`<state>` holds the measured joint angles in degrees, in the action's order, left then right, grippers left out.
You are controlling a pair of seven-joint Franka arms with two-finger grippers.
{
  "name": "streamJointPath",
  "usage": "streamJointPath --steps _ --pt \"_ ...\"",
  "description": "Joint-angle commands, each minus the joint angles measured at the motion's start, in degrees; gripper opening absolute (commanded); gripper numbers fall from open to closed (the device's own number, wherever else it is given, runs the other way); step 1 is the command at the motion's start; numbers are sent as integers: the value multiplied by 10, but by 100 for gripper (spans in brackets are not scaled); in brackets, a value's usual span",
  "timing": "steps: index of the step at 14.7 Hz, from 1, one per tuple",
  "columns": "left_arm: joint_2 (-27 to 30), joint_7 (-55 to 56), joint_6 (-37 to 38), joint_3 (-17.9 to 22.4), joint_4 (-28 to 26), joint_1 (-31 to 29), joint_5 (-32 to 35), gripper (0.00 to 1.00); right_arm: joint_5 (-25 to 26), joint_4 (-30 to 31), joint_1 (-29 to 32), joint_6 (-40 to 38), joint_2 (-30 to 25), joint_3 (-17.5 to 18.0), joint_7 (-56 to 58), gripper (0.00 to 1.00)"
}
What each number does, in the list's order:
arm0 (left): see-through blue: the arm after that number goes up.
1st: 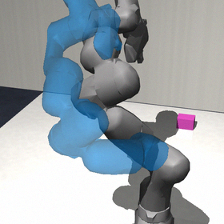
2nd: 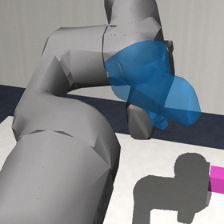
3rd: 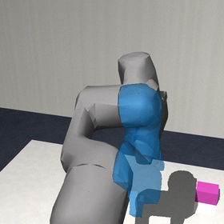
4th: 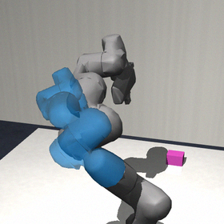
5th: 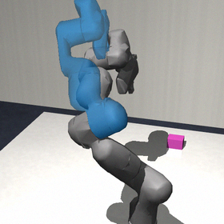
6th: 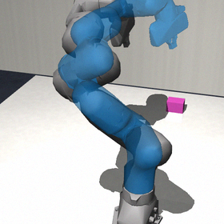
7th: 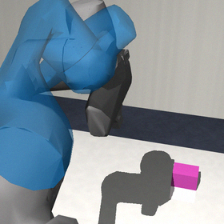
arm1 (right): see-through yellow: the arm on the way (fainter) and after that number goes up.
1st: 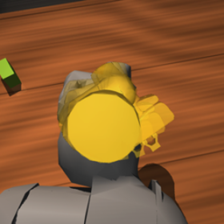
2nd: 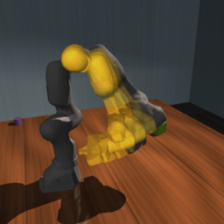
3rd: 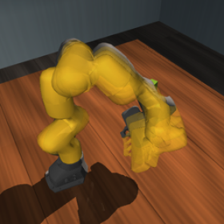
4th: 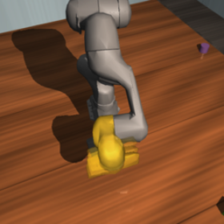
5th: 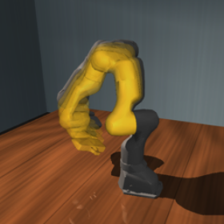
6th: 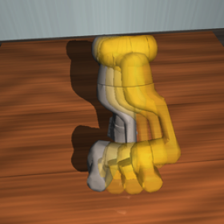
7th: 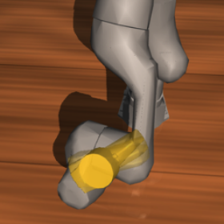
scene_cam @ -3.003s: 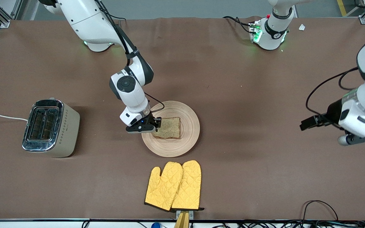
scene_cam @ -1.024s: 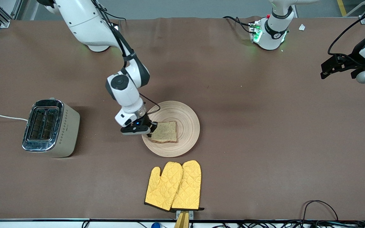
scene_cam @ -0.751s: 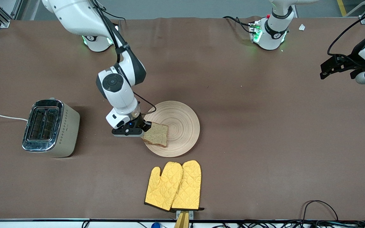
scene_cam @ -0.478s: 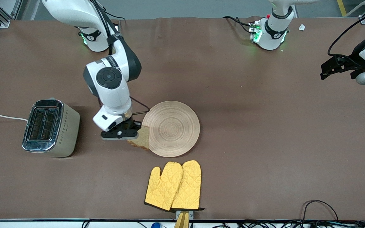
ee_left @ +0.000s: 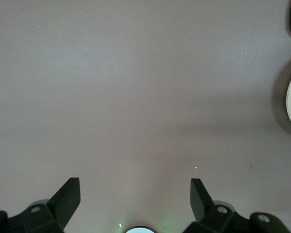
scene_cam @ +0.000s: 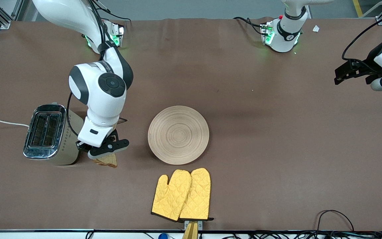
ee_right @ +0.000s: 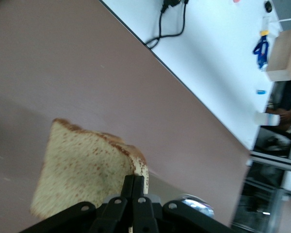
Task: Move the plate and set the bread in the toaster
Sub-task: 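Lift the bread and carry it to the toaster with the right gripper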
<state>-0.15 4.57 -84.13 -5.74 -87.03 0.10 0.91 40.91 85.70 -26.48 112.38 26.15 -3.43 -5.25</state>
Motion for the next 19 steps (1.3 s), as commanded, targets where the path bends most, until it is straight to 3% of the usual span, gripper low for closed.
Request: streamJointPath --steps 1,5,11,15,19 --pt "-4 2 12 0 13 -1 -6 100 43 -14 8 -40 4 5 46 0" --pt "-2 0 13 0 11 0 -6 100 47 -42 36 -117 2 5 54 0" --pt "-3 0 13 0 11 3 -6 100 43 -49 71 -246 3 6 -68 0" --pt "-2 0 18 0 10 2 -6 100 41 -46 73 -287 4 7 -108 0" --pt "-2 -4 18 0 11 0 -6 100 48 -40 94 -270 3 8 -38 0"
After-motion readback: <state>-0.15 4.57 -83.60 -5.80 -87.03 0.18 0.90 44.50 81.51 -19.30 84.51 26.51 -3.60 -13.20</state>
